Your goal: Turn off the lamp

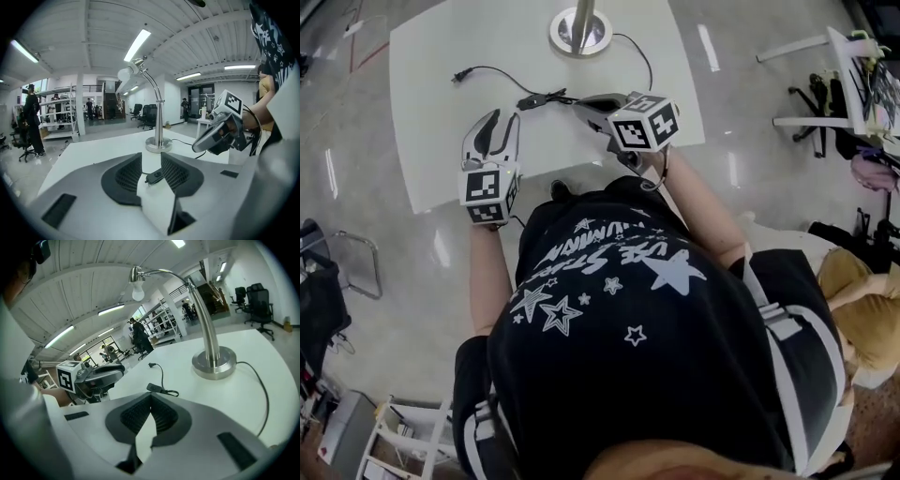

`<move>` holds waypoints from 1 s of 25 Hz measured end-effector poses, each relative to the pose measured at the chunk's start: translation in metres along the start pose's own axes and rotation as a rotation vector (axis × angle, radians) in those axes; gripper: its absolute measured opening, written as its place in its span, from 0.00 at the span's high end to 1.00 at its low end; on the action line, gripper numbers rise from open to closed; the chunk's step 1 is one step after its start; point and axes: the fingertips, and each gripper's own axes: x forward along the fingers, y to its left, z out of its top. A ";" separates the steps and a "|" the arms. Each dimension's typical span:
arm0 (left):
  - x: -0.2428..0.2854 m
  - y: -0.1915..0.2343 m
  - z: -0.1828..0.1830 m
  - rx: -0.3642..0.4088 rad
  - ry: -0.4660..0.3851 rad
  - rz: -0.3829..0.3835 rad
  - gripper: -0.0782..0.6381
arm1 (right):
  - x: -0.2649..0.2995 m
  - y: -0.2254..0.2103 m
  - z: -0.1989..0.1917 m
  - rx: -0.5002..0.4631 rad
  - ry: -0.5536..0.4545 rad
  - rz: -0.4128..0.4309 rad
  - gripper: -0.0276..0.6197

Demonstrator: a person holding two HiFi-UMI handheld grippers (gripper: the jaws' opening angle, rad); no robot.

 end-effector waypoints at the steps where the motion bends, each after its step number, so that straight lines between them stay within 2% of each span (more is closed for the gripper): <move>1: 0.002 -0.004 0.004 -0.002 -0.003 0.018 0.70 | -0.005 -0.005 0.001 0.000 -0.004 0.013 0.95; 7: 0.016 -0.050 0.031 -0.044 -0.053 0.076 0.70 | -0.053 -0.039 0.002 -0.014 -0.035 0.063 0.95; 12: 0.028 -0.092 0.033 -0.058 -0.049 0.104 0.70 | -0.092 -0.060 0.003 -0.052 -0.082 0.123 0.95; 21: 0.022 -0.150 0.037 -0.076 -0.057 0.207 0.70 | -0.126 -0.087 -0.013 -0.090 -0.079 0.218 0.95; 25: 0.015 -0.171 0.036 -0.107 -0.075 0.280 0.80 | -0.142 -0.086 -0.017 -0.122 -0.082 0.261 0.95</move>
